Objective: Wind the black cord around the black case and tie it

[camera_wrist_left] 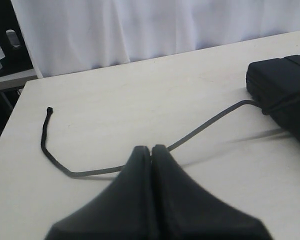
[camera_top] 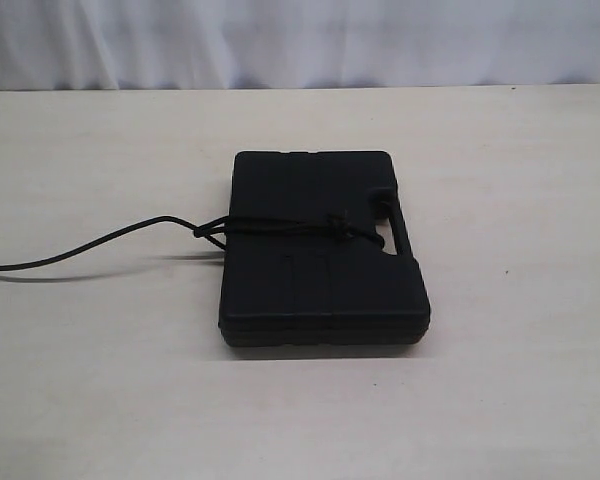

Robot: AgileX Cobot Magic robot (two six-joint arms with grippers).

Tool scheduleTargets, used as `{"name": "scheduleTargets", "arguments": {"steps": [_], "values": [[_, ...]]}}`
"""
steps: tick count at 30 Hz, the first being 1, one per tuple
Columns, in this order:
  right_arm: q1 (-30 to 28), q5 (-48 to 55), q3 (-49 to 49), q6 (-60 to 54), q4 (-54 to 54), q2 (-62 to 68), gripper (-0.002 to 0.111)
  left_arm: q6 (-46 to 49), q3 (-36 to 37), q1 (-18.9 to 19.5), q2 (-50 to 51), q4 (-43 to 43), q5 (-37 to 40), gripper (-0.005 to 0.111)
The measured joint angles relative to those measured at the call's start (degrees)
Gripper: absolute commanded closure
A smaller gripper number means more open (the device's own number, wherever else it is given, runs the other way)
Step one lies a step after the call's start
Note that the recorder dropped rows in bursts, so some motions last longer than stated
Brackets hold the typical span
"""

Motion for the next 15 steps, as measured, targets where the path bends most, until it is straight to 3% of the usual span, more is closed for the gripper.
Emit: {"name": "scheduleTargets", "arguments": {"steps": [15], "values": [[0.0, 0.0, 0.0, -0.1, -1.7, 0.0, 0.104, 0.0, 0.0, 0.0, 0.0, 0.3, 0.0, 0.107]]}}
